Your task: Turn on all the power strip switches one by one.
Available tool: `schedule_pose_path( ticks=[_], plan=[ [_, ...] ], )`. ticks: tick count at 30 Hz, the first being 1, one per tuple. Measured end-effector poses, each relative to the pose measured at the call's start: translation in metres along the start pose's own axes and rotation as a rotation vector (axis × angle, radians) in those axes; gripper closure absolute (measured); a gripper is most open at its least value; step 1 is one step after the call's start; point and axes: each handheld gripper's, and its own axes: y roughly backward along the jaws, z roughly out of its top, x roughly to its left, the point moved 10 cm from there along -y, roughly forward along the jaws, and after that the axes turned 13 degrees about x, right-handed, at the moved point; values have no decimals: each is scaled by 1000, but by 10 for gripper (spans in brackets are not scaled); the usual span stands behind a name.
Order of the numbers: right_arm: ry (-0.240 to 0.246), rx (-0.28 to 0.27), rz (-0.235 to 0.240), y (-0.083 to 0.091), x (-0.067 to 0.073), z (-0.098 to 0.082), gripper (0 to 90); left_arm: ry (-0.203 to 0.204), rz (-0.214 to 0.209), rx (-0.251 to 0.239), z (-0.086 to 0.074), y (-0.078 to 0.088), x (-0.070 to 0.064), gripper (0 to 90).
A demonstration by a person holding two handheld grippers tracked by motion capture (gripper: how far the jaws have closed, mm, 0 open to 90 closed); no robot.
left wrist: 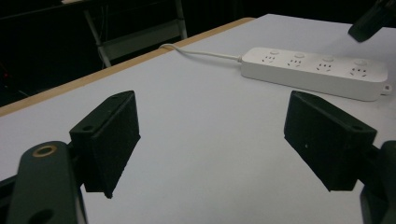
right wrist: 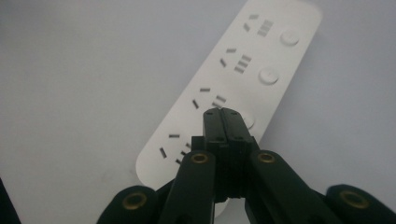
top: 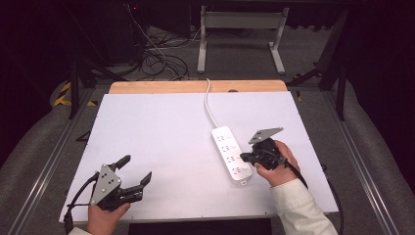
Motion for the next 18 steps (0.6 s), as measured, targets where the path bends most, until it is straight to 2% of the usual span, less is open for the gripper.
schedule_pose_path(
  ticks=[3,5,11,18],
  plan=[
    [-3,-30,-3,7,-1,2,900,1,1,3,0,-1,0,185],
    [2,-38,-22,6,-2,1,900,-5,2,3,0,0,-1,185],
    [12,-48,-21,6,-1,4,900,-2,1,1,0,0,-1,184],
    [10,-45,-51,-5,-5,12,900,-3,1,2,0,0,0,185]
  ],
)
